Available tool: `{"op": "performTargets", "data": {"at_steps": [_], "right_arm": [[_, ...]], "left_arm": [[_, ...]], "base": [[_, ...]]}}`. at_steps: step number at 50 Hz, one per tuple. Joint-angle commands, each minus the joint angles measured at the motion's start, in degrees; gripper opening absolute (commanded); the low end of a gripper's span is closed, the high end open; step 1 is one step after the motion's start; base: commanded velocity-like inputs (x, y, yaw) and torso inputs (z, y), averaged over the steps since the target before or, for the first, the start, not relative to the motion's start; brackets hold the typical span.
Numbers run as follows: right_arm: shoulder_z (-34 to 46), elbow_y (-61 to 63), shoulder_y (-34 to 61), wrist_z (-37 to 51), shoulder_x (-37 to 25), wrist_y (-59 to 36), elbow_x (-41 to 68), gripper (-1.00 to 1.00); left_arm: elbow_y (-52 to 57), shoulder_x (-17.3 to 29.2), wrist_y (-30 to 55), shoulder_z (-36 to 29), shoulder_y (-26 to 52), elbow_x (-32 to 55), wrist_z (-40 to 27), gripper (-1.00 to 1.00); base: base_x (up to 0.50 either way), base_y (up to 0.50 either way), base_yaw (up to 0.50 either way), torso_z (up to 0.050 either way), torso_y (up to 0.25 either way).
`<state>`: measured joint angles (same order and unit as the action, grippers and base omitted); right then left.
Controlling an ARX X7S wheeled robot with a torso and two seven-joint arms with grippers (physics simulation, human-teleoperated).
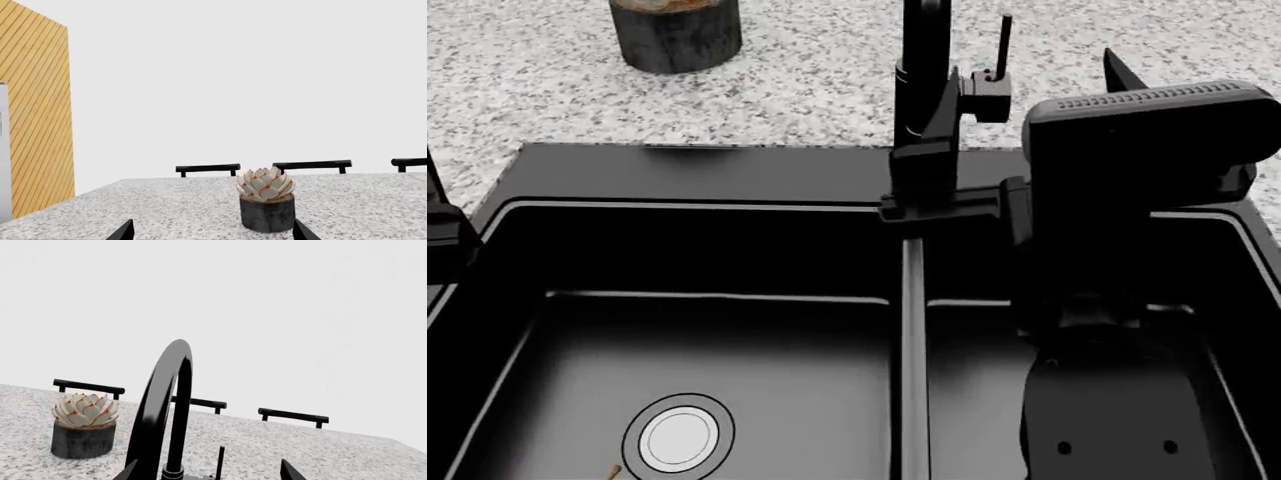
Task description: Turn the sink spout to the right.
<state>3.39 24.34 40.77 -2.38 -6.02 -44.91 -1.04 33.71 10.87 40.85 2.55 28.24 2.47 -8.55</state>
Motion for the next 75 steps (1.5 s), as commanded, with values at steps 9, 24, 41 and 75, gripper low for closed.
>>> {"op": "performTargets", "data": {"at_steps": [9,24,41,75], "right_arm": [[3.0,-3.2,0.0,1.4,2.5,2.5,2.5,1.0],[4.6,-7.1,-0.8,2.8,3.8,3.8,6.6,1.0],[5.6,-10.4,1.7,6.2,3.0,4.0,8.6,1.0],[8.4,-24.7,5.6,7.0,2.1,13.8,10.9,1.0]], "left_arm": [[0.0,0.1,0.1,0.6,-0.1,0.4,-0.8,1.0],[-0.2,0.7,0.1,-0.1,-0.2,0.8,-1.0,1.0],[0.0,1.1,0.5,-0.4,-0.2,1.2,-1.5,1.0],[0.6,2.0,-0.3,-1.7,-0.4,1.0,-2.9,1.0]], "base": [[0.0,0.0,0.0,0.0,0.0],[0.0,0.0,0.0,0.0,0.0],[0.0,0.0,0.0,0.0,0.0],[0.0,0.0,0.0,0.0,0.0]]}}
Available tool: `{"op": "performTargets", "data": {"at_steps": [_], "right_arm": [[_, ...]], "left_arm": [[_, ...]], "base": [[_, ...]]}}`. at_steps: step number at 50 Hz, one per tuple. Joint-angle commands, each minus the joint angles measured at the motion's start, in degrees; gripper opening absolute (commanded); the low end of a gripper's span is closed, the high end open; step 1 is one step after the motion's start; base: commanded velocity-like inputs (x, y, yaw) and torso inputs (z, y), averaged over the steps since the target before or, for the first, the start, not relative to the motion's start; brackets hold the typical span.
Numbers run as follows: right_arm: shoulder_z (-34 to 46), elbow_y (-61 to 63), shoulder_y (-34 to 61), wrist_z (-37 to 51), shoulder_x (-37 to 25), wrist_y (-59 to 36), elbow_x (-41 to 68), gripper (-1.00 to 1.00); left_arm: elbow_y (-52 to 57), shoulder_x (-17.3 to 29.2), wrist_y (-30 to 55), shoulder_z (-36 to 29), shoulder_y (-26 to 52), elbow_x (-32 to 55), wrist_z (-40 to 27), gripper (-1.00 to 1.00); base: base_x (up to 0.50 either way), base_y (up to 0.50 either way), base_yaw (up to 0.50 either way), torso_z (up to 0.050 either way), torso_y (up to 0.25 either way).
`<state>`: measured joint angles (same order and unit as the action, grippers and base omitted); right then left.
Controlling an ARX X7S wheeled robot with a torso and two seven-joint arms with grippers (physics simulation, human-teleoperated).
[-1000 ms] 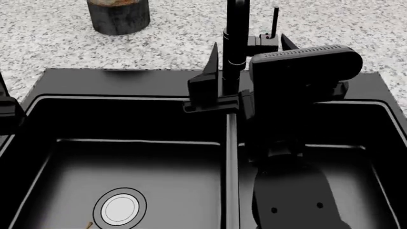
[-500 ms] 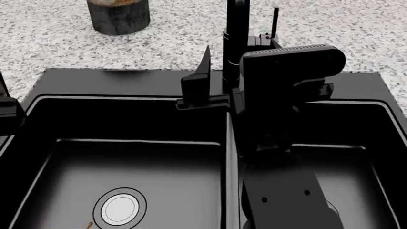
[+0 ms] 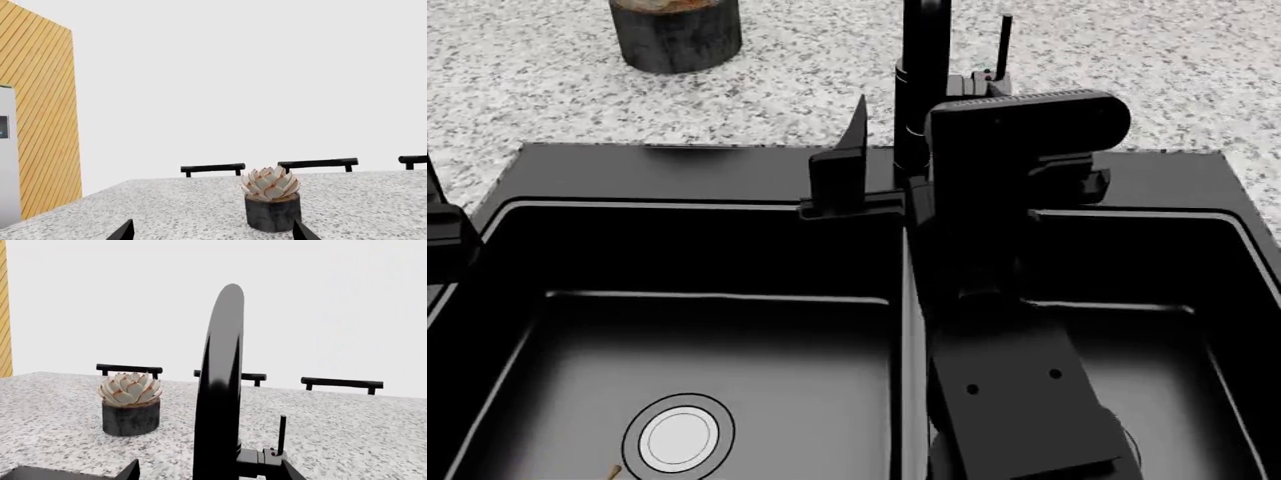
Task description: Turn the sink spout to the right.
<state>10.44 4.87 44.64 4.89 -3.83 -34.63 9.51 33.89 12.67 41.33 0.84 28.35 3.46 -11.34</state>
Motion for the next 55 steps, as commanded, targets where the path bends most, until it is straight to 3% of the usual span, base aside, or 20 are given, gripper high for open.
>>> {"op": "performTargets", "data": {"at_steps": [1,38,55], "right_arm": [[1.4,-5.5,1.9,-0.2,0.0,3.6,0.4,1.0],[4.0,-15.6,7.6,1.5,-1.4,9.3,1.9,1.0],[4.4,-14.7,8.2,3.5,-2.7,8.3,2.1,1.0]], "left_arm": [[0.3,0.3,-0.7,0.0,-0.5,0.0,-0.1,1.0],[0.5,1.1,-1.3,-0.6,-0.8,1.0,-0.7,1.0],[0.3,1.5,-1.8,-1.1,-0.9,1.2,-1.1,1.0]], "base": [[0.0,0.0,0.0,0.0,0.0],[0.0,0.0,0.0,0.0,0.0],[0.0,0.0,0.0,0.0,0.0]]}}
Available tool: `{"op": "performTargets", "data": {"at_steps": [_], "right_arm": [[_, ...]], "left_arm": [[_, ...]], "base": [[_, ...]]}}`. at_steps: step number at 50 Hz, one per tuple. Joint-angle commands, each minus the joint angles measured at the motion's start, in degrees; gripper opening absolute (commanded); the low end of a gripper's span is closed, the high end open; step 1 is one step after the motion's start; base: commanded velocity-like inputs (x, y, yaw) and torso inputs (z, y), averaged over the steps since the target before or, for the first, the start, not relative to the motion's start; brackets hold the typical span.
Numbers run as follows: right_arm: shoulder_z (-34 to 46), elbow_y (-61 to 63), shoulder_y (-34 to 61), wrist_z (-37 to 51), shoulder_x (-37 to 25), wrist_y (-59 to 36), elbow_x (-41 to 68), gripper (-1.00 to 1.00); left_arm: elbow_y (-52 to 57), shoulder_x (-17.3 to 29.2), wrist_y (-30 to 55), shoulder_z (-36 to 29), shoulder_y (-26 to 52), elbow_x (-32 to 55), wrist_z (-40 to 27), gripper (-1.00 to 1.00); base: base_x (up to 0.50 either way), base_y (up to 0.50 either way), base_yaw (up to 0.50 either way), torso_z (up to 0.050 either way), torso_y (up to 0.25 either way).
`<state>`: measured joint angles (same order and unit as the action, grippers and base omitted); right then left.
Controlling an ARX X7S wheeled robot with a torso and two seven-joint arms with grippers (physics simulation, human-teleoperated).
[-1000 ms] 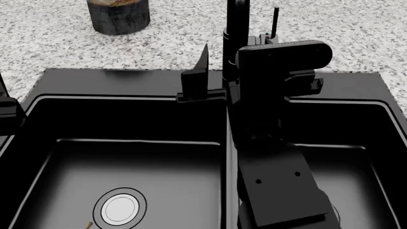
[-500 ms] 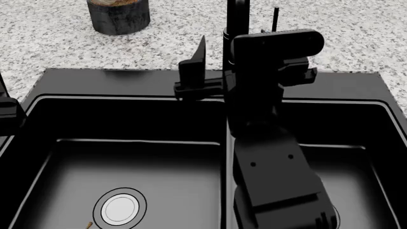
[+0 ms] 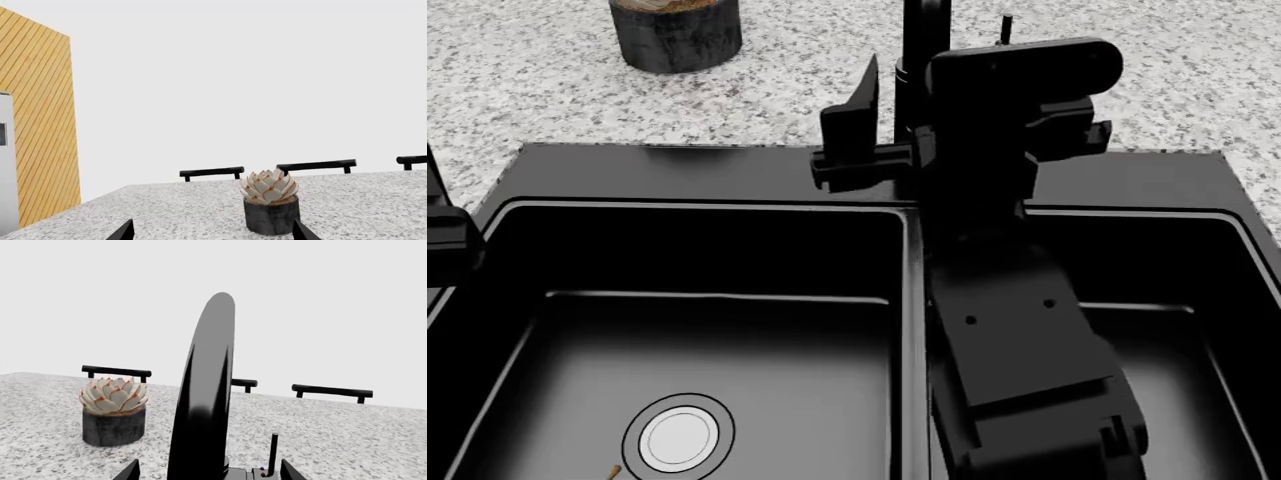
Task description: Turn the sink spout to the right.
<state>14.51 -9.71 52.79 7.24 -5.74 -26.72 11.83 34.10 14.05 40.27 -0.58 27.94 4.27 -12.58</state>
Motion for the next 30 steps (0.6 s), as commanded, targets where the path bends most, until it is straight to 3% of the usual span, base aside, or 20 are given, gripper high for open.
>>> {"op": "performTargets", "data": {"at_steps": [1,30], "right_arm": [[0.3,0.0,-0.1,1.3,-1.0,0.4,-0.3,1.0],[0.3,-11.8,4.8,2.7,-2.7,6.0,-1.8,1.0]], "left_arm": [[0.0,0.2,-0.9,0.1,-0.5,0.2,0.1,1.0],[0.2,1.1,-0.8,-1.1,-0.5,0.3,-0.4,1.0]], "base": [[0.0,0.0,0.0,0.0,0.0],[0.0,0.0,0.0,0.0,0.0]]}}
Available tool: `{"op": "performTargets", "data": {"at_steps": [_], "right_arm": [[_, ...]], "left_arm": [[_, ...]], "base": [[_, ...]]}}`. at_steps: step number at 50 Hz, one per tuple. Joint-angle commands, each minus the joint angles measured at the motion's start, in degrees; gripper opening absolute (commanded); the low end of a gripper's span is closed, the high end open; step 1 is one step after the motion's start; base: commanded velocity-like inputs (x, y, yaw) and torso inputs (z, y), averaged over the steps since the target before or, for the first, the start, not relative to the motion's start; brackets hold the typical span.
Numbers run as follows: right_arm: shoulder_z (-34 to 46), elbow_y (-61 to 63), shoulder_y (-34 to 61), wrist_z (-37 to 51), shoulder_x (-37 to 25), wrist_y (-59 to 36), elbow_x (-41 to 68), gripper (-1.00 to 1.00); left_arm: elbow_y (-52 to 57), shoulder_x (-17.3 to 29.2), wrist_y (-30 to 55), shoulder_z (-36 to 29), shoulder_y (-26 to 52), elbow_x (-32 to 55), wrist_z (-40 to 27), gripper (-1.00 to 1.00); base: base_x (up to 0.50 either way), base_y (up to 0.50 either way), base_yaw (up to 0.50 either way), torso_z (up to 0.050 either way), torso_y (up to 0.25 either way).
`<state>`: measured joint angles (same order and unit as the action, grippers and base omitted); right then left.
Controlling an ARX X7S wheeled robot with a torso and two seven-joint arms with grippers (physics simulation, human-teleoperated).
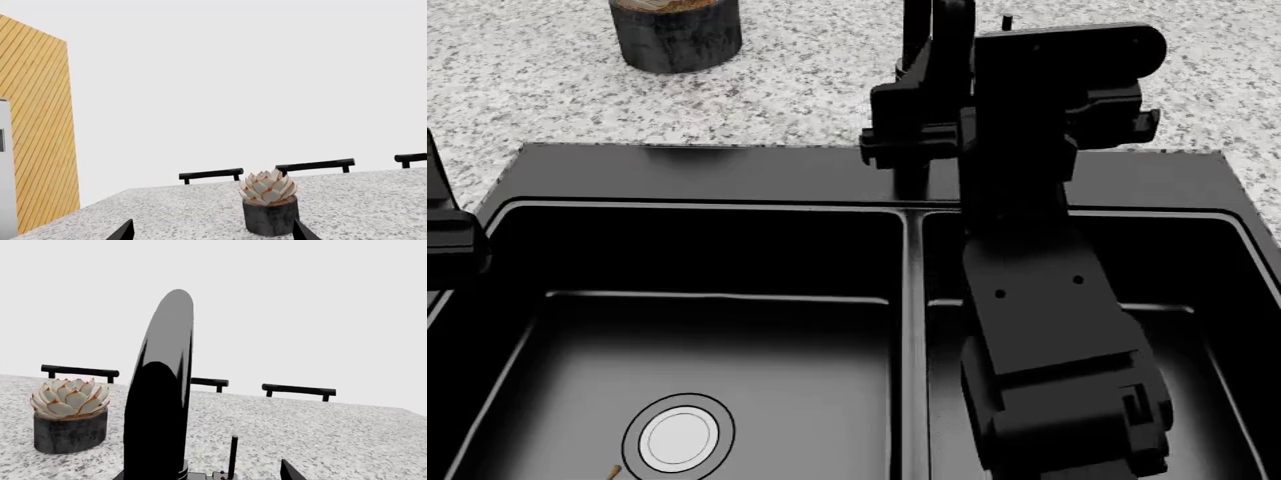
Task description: Turn the sink spout to the right.
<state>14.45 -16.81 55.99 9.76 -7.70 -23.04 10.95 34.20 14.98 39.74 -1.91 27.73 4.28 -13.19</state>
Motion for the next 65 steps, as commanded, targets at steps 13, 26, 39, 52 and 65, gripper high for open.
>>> {"op": "performTargets", "data": {"at_steps": [13,26,39,52,65], "right_arm": [[-1.4,-6.3,0.4,1.8,-2.1,3.1,-0.3,1.0],[-0.6,-9.9,3.6,1.5,-3.5,4.1,-1.5,1.0],[0.4,-22.1,8.9,0.4,-4.0,10.2,-3.3,1.0],[1.1,-35.6,14.5,-0.5,-3.5,17.1,-4.6,1.0],[1.5,-58.1,22.2,-2.1,-1.0,29.7,-5.7,1.0]], "left_arm": [[-0.7,0.5,0.3,-0.3,0.0,0.8,0.4,1.0],[-0.4,0.7,0.5,-0.4,0.0,1.2,0.3,1.0],[-0.8,1.1,1.6,-1.1,0.3,1.7,0.6,1.0],[-0.9,1.4,2.0,-1.3,0.6,2.2,0.7,1.0],[-1.1,1.5,2.0,-1.4,0.7,2.4,0.3,1.0]], "base": [[0.0,0.0,0.0,0.0,0.0],[0.0,0.0,0.0,0.0,0.0],[0.0,0.0,0.0,0.0,0.0],[0.0,0.0,0.0,0.0,0.0],[0.0,0.0,0.0,0.0,0.0]]}}
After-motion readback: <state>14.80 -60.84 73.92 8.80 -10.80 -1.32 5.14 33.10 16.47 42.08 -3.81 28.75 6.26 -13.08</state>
